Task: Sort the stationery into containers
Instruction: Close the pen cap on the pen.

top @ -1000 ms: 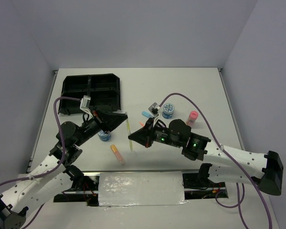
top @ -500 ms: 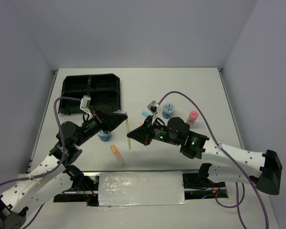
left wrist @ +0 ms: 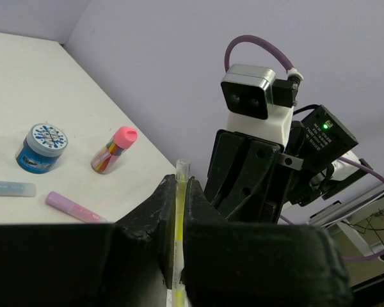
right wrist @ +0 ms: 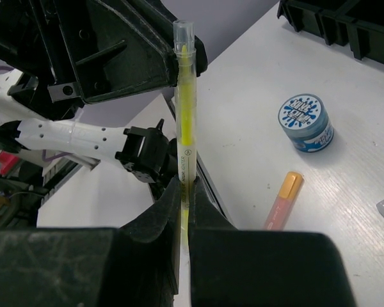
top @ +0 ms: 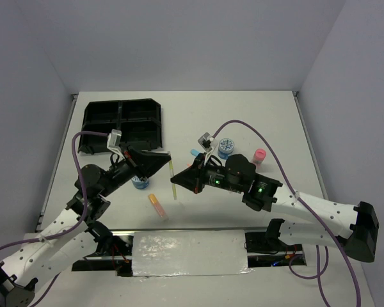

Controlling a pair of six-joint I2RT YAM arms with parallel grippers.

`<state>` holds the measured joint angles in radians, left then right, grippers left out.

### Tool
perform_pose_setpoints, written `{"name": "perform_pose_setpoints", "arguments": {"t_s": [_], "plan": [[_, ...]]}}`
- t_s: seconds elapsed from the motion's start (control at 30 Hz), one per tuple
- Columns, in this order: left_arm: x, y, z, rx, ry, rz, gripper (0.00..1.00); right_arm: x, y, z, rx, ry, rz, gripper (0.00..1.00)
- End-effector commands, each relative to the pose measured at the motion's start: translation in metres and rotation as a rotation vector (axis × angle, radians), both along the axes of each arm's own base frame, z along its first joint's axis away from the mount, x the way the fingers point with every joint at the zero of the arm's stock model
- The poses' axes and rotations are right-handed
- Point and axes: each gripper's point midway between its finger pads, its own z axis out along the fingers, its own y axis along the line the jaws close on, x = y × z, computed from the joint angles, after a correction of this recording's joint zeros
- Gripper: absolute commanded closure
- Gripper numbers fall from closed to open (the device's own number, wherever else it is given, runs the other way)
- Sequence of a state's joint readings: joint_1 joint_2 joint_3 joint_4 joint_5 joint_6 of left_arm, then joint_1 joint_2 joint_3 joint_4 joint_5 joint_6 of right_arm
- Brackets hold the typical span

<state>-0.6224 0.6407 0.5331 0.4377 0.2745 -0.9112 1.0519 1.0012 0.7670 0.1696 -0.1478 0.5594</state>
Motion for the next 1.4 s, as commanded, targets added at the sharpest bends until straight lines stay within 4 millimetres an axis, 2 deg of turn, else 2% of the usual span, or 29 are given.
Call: {"name": "perform_pose_setpoints", "arguments": {"t_s": [0.0,0.13,0.5,0.67,1.0,1.37], "plan": [[-0.009,-0.006,-0.012,0.046,-0.044,-0.063,1.00,0.008,-0.004,0.062,0.137,-0.103,-0.025,1.00],[-0.009,-0.008,-0.023,0.062,-0.033,-0.070,1.00,0.010,-0.008,0.078,0.153,-0.129,-0.029,1.00],[-0.014,-0.014,-0.031,0.078,-0.030,-0.106,1.00,0.022,-0.014,0.105,0.199,-0.188,-0.011,1.00],[-0.012,-0.014,-0.035,0.084,-0.012,-0.097,1.00,0.015,-0.011,0.116,0.227,-0.235,0.037,1.00],[-0.011,-0.019,-0.041,0.109,0.068,-0.116,1.00,0.008,-0.017,0.125,0.249,-0.373,0.083,1.00],[-0.015,-0.018,-0.040,0.123,0.113,-0.127,1.00,0.016,-0.017,0.139,0.267,-0.447,0.097,1.00]]}}
